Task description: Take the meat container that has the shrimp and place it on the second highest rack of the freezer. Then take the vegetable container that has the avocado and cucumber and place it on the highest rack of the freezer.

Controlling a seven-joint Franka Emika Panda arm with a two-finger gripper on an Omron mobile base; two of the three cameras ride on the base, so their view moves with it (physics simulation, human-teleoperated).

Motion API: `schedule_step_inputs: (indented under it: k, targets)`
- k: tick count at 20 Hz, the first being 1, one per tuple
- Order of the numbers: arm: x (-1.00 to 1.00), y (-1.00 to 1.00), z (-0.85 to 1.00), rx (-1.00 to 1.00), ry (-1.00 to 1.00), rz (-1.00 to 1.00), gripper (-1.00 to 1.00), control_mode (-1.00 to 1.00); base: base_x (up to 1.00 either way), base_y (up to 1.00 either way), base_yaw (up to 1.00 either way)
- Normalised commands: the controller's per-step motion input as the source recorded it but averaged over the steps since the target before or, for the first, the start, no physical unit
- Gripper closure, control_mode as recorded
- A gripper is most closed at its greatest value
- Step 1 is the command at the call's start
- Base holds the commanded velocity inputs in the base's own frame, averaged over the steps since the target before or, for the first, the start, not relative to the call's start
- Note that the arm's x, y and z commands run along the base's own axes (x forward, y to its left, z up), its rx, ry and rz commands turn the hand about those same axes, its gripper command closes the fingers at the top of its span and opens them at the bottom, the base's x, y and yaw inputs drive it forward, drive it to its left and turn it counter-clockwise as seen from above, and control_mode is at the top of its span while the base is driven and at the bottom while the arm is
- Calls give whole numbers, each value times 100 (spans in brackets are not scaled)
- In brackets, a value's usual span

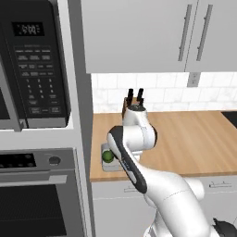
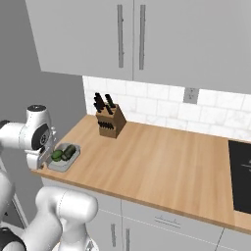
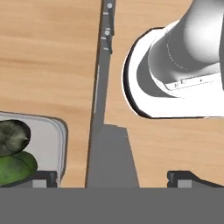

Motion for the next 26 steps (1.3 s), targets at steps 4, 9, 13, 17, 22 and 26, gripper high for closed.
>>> schedule_step_inputs:
  k: [4,9,13,17,22,26]
  targets:
    - [16,2,-33,-8,-3,-17,-100,-100,0,0,0]
    - [29,0,-38,-3,0,-10,-100,-100,0,0,0]
    - [51,0,-32,0,0,-2,-100,-100,0,0,0]
    - [55,0,-32,0,0,0,-100,-100,0,0,0]
    - [50,4,-31,0,0,0,-100,-100,0,0,0]
    - [20,2,-21,0,1,-2,-100,-100,0,0,0]
